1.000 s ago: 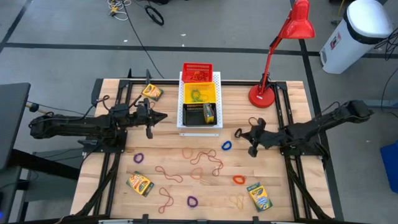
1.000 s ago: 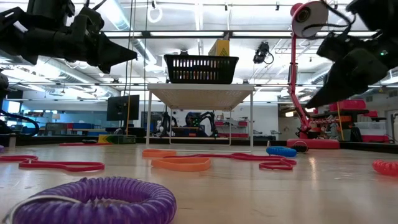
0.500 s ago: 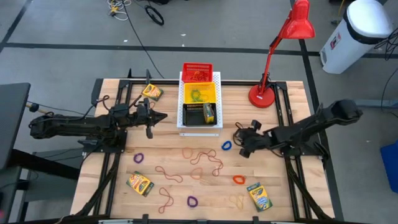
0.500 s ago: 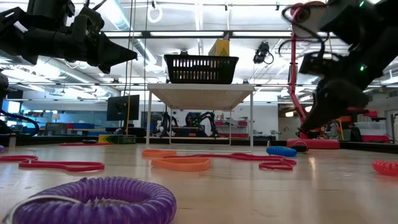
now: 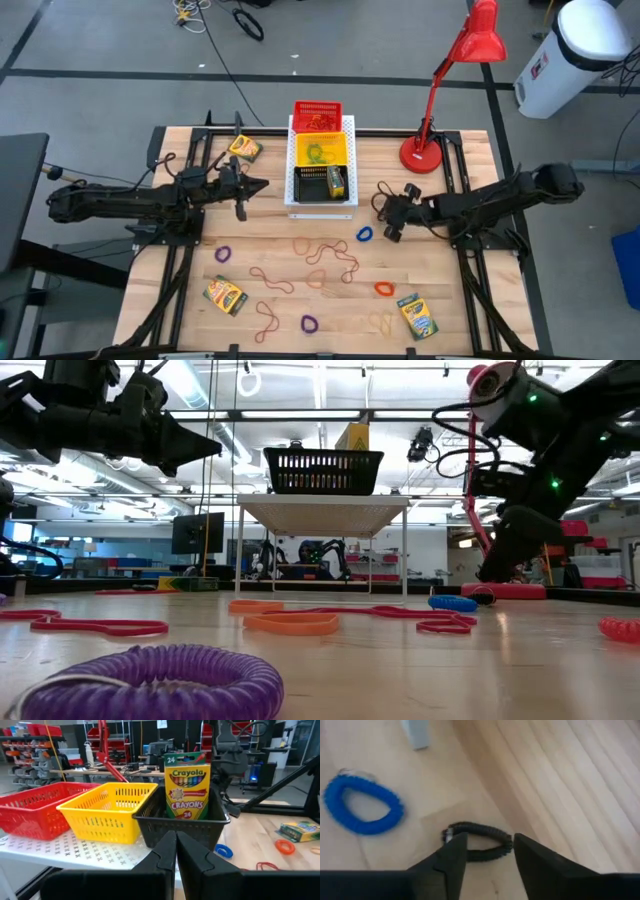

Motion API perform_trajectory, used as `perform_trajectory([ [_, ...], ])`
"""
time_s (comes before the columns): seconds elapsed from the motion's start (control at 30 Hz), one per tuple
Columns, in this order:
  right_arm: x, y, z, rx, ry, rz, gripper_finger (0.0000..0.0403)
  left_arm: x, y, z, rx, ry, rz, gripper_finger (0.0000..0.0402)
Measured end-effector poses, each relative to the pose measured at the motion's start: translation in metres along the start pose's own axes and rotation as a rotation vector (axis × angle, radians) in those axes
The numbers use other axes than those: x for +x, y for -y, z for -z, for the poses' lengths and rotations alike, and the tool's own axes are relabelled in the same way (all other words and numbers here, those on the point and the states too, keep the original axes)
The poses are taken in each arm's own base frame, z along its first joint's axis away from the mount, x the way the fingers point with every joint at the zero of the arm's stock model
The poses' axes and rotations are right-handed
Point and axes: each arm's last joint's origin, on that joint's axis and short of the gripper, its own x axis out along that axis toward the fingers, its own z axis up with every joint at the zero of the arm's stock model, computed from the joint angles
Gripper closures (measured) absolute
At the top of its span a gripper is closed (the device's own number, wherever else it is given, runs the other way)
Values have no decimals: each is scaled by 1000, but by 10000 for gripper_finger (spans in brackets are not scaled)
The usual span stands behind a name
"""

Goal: Pick & Place Office Desk Supplies
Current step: Put the yellow rubber band into the red bin on the shelf

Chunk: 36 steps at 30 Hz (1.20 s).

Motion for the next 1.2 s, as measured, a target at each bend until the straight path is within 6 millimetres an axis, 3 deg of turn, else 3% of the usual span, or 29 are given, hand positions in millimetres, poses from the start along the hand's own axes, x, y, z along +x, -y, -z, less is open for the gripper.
perform_trajectory([
  [0.23,4,22,-10,97,-5,-64,346,0,-5,-3,27,25,-86,383],
  [0.37,6,49,-22,111,15,-52,395,-1,-15,-3,5,18,-329,394],
  [0.57,5,98,-53,86,93,-28,395,-4,-34,-5,57,33,-525,397],
  [0.83,-15,144,-89,68,185,-75,399,-7,-52,-6,205,22,-469,396],
  [0.9,-20,151,-96,93,160,-110,399,-7,-54,-6,204,34,-465,394],
  [1.03,-24,156,-120,187,235,-214,401,-7,-58,1,12,5,-484,392],
  [1.2,-41,151,-162,216,261,-234,401,-3,-63,18,57,-154,-530,394],
])
